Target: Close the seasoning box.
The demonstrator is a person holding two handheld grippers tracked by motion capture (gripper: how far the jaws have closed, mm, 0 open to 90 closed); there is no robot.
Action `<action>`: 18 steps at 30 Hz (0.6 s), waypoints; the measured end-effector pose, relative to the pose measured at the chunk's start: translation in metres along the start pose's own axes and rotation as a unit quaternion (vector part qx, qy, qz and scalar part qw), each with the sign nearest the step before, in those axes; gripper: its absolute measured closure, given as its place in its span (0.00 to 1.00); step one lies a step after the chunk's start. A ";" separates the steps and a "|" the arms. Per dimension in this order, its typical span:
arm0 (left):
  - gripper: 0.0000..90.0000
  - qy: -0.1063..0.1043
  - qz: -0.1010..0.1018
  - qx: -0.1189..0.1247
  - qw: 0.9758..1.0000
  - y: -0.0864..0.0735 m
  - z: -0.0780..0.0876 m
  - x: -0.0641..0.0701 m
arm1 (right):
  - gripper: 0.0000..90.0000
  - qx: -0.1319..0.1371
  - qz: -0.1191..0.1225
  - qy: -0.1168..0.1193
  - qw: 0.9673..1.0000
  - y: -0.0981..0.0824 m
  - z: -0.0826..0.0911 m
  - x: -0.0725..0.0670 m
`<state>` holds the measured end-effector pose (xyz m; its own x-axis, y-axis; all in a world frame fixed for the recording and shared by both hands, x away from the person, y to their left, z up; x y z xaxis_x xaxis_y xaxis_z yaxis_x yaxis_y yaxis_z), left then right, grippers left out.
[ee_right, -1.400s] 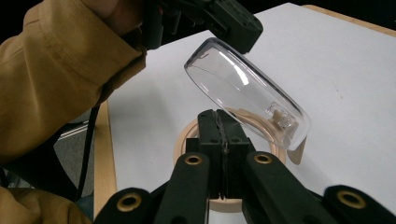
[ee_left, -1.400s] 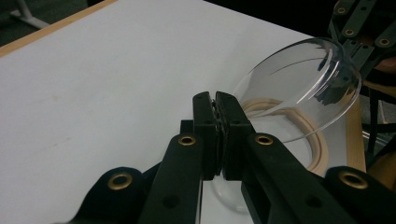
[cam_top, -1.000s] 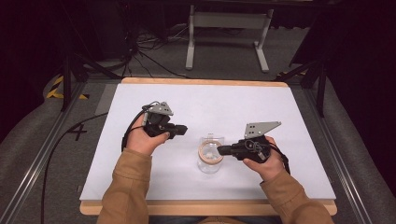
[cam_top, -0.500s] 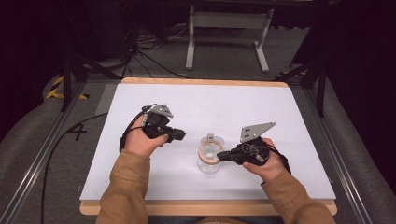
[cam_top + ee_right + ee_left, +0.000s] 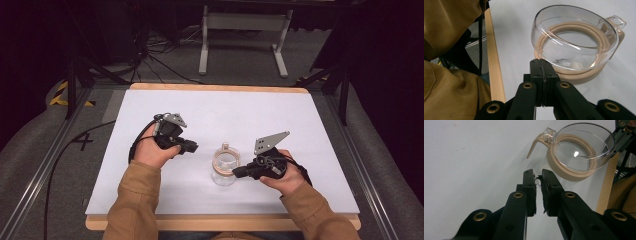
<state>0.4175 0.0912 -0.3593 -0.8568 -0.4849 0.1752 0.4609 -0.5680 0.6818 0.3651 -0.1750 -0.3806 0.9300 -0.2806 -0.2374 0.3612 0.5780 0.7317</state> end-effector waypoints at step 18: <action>0.87 0.005 0.002 -0.007 1.000 -0.002 -0.002 -0.001 | 1.00 -0.009 0.001 0.013 1.000 -0.002 0.003 -0.001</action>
<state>0.4177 0.0914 -0.3620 -0.8531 -0.4932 0.1702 0.4666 -0.5752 0.6719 0.3638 -0.1781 -0.3795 0.9323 -0.2587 -0.2530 0.3600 0.5925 0.7207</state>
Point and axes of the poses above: each handheld gripper's, and its own axes: z roughly backward along the jaws, y roughly out of its top, x roughly to its right, the point moved 3 cm from there along -z, roughly forward along the jaws, and after that the axes turned 2 degrees about y, right-handed, at the moved point
